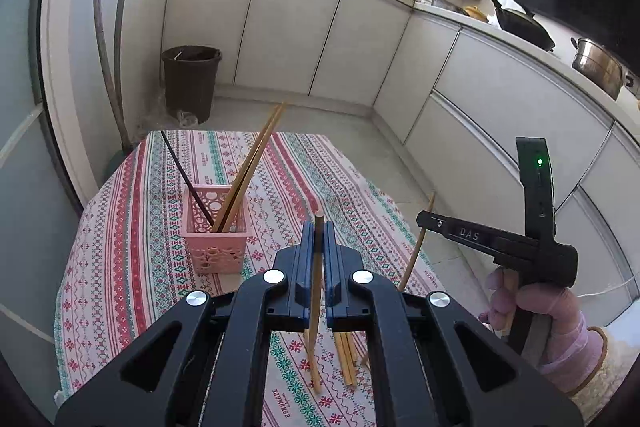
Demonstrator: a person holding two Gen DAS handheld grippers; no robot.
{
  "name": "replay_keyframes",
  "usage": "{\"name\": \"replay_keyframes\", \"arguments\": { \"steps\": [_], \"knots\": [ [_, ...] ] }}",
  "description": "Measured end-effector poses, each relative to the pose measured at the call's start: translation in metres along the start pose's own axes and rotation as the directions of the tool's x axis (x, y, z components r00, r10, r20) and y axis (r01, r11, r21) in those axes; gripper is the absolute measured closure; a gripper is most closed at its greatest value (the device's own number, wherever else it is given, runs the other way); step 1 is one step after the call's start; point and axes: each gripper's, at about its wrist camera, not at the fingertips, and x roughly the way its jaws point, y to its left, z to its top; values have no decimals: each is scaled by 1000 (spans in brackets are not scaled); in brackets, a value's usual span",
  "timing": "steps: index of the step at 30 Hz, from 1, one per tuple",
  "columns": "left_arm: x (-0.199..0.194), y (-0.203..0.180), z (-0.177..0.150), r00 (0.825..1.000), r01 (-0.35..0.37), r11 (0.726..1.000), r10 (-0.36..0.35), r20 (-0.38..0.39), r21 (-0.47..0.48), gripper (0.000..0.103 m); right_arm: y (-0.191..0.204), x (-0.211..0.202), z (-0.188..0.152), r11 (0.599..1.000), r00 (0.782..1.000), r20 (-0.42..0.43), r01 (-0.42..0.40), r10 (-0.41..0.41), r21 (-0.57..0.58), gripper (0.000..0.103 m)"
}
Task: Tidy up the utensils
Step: 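Carry both wooden chopsticks over the pink holder and open both tools to drop them in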
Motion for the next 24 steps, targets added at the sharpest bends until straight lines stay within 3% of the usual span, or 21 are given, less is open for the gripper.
{"name": "replay_keyframes", "arguments": {
  "steps": [7, 13, 18, 24],
  "knots": [
    [-30, -1, 36, 993, 20, 999, -16, 113, -42, 99, 8, -60, 33, 994, 987, 131, -99, 93, 40, 97],
    [-57, 15, 82, 972, -15, 995, 38, 233, -100, 99, 24, -97, 73, 963, 946, 225, -255, 232, 82, 97],
    [-68, 39, 105, 949, -46, 986, 94, 301, -162, 99, 46, -102, 87, 940, 922, 234, -333, 309, 70, 97],
    [-44, 82, 103, 938, -102, 959, 181, 295, -263, 98, 69, -80, 88, 938, 924, 197, -343, 328, 47, 97]
  ]
}}
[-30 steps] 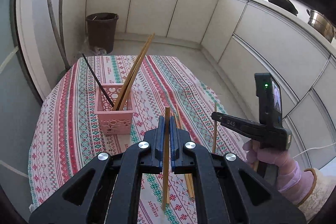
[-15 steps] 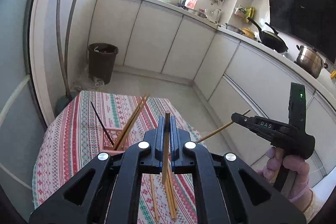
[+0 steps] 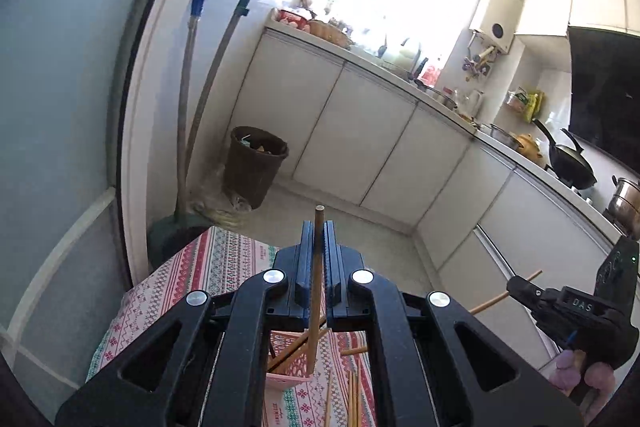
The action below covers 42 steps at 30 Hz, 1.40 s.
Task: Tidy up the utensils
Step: 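Carry both wooden chopsticks over the pink holder and open both tools to drop them in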
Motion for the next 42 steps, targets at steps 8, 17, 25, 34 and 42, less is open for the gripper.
{"name": "replay_keyframes", "arguments": {
  "steps": [8, 17, 25, 34, 42],
  "knots": [
    [-3, 44, -1, 999, -33, 990, 32, -8, -138, 83, 12, 18, -6, 1000, 1000, -14, -6, 6, -9, 97],
    [-26, 51, 9, 999, -27, 984, 31, 21, -175, 73, 12, 50, -17, 1000, 999, -53, 10, -9, 19, 97],
    [-4, 35, -5, 998, -34, 994, 27, -59, -107, 73, 4, 92, -39, 998, 992, -112, 60, -61, -13, 84],
    [23, 2, -47, 978, -103, 995, 103, -180, 12, 39, 9, 77, -65, 964, 976, -87, 180, -199, -196, 70],
    [62, -13, -102, 921, -125, 987, 153, -359, 100, 27, -61, 58, -84, 912, 910, -116, 378, -398, -158, 17]
  ]
}}
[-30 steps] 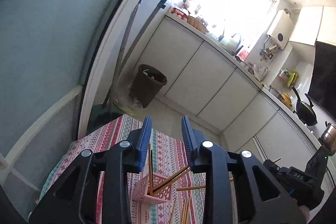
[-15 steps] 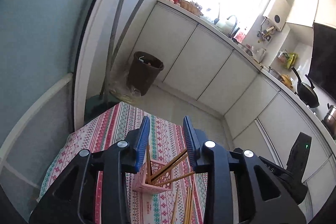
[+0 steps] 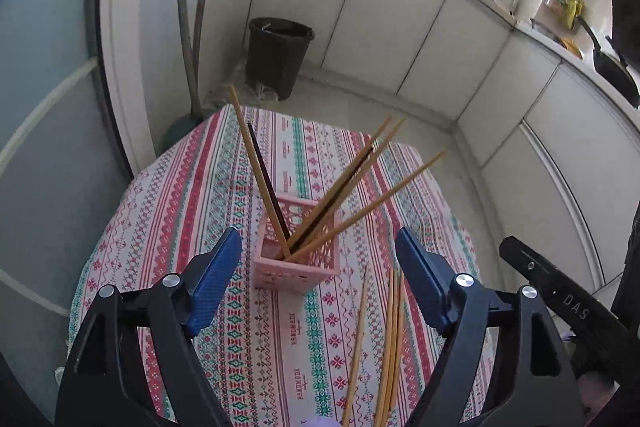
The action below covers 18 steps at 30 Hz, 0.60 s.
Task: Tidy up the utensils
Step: 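Carry both wooden chopsticks over the pink holder and open both tools to drop them in, then lower the left tool to the pile and close it on a wooden chopstick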
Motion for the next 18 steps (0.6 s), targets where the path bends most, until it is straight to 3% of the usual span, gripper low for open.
{"name": "replay_keyframes", "arguments": {
  "steps": [4, 8, 14, 18],
  "knots": [
    [22, -22, -18, 995, 27, 997, -20, -93, 70, 22, -40, 5, -6, 995, 996, -59, 72, -68, 66, 7],
    [42, -44, -39, 984, 52, 988, -25, -179, 147, 14, -69, 12, -14, 989, 985, -141, 118, -104, 92, 7],
    [79, -71, -66, 951, 80, 967, -1, -310, 243, 11, -99, 13, -23, 978, 976, -207, 100, -61, 184, 7],
    [107, -79, -78, 915, 105, 961, 8, -404, 256, 11, -108, 11, -25, 970, 976, -213, 102, -55, 219, 7]
  ]
}}
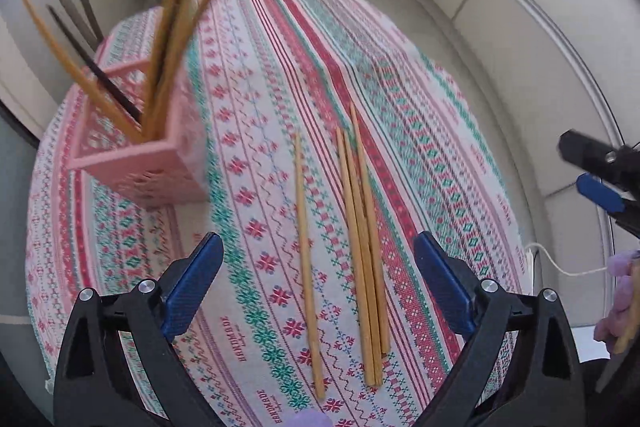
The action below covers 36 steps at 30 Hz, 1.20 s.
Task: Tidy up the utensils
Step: 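Lower the left tool to the pile and close it on a wooden chopstick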
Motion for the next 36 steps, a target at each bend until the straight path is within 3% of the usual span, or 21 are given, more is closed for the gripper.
{"name": "replay_keyframes", "arguments": {
  "steps": [3, 6, 10, 14, 21, 30, 36],
  "knots": [
    [19, -7, 5, 999, 12, 1000, -12, -51, 16, 11, -4, 2, 0, 1000, 1000, -14, -8, 8, 11, 7],
    [28, -15, 14, 999, -27, 999, 29, -32, 38, 15, -8, 5, 1, 999, 999, -35, -23, 24, 26, 7],
    [36, -20, 34, 998, -58, 998, 58, -18, 40, 33, -15, 7, 2, 998, 998, -48, -38, 41, 50, 7],
    [55, -15, 52, 988, -152, 988, 152, -11, 25, 53, -23, 11, 4, 997, 997, -60, -37, 41, 71, 7],
    [84, -6, 59, 974, -227, 973, 227, -13, 30, 62, -32, 22, 8, 986, 990, -103, -82, 97, 144, 7],
    [98, -1, 63, 976, -216, 976, 217, -26, 29, 67, -33, 34, 6, 985, 986, -138, -75, 96, 152, 7],
    [98, -13, 55, 980, -198, 977, 199, -6, 79, 88, -30, 42, 4, 988, 987, -139, -60, 81, 144, 7]
  ]
}}
